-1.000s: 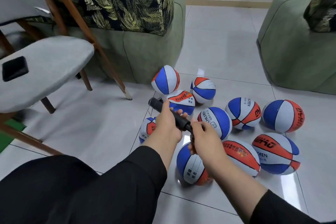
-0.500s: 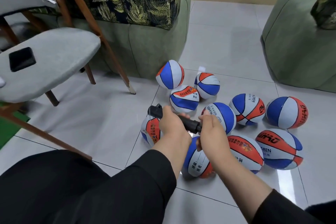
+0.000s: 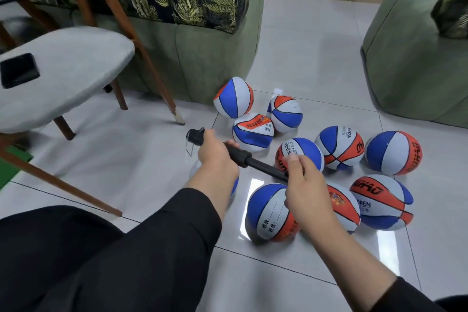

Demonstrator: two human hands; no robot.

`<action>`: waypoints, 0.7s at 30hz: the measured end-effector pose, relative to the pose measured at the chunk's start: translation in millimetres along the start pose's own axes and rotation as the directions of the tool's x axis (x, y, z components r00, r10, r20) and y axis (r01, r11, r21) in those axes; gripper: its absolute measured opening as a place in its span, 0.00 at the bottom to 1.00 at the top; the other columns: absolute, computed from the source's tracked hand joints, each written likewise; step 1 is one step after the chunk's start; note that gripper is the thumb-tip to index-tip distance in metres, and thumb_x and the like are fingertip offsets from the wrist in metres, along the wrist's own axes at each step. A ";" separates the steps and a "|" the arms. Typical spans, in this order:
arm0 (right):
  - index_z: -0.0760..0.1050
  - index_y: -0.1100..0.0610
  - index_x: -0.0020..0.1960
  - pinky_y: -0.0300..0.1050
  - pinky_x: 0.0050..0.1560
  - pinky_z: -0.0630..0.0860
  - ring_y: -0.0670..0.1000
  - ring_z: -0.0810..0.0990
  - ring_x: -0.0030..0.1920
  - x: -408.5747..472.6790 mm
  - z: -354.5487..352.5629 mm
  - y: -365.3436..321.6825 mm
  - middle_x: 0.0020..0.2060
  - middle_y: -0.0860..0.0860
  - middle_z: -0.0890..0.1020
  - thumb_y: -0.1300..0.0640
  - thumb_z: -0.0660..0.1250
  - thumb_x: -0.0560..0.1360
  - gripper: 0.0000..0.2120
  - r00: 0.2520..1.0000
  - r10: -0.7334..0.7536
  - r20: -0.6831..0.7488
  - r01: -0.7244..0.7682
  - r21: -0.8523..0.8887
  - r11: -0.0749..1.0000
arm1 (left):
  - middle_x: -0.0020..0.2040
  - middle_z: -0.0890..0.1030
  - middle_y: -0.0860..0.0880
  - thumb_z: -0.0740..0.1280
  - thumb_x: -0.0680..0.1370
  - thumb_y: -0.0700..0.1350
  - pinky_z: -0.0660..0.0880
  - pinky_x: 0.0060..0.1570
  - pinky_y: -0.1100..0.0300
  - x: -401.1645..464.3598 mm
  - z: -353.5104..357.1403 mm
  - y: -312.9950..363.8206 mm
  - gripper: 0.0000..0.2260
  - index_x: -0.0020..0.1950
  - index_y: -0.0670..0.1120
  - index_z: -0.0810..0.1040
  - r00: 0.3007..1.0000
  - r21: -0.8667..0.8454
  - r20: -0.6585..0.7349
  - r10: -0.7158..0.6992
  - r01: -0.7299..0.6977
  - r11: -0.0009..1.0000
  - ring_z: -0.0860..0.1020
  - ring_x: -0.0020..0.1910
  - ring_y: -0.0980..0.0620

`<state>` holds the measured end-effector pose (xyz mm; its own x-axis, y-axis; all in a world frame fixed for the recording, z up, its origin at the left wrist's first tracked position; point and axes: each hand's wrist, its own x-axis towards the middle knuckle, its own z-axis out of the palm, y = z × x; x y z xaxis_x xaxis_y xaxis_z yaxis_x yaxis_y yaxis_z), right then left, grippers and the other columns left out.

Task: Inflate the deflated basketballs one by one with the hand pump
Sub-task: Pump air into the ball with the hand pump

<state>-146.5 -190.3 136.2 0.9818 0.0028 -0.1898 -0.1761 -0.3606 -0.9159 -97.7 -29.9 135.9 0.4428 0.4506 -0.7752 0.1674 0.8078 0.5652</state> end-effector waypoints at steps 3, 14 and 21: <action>0.71 0.50 0.54 0.50 0.40 0.75 0.50 0.72 0.34 -0.1 4.3 -7.7 0.34 0.47 0.74 0.42 0.51 0.85 0.15 0.999 -0.037 -0.040 0.037 -0.007 0.999 | 0.34 0.79 0.48 0.65 0.81 0.54 0.80 0.40 0.56 -11.3 1.2 -23.8 0.11 0.49 0.47 0.76 1.000 -0.021 -0.006 -0.002 0.002 1.000 0.78 0.29 0.51; 0.69 0.49 0.62 0.48 0.48 0.71 0.41 0.77 0.45 5.9 12.4 -13.5 0.44 0.45 0.79 0.42 0.53 0.84 0.14 0.989 -0.055 0.140 0.089 -0.244 0.966 | 0.34 0.79 0.47 0.66 0.80 0.52 0.81 0.43 0.54 -20.4 -3.3 -44.4 0.11 0.47 0.44 0.76 0.995 -0.081 0.043 -0.087 0.091 0.993 0.79 0.33 0.47; 0.73 0.48 0.55 0.44 0.36 0.71 0.48 0.78 0.39 -1.1 -2.5 -11.6 0.38 0.48 0.80 0.43 0.56 0.84 0.12 0.989 -0.062 0.133 0.096 -0.268 0.959 | 0.28 0.77 0.50 0.67 0.80 0.52 0.78 0.36 0.57 -3.6 0.9 -5.4 0.09 0.51 0.47 0.76 1.000 -0.018 0.027 0.010 -0.010 1.000 0.76 0.28 0.52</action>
<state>-145.3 -188.5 148.0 0.9728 0.1489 -0.1777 -0.0554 -0.5951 -0.8018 -99.3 -36.3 135.9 0.4681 0.4486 -0.7613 0.1469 0.8101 0.5676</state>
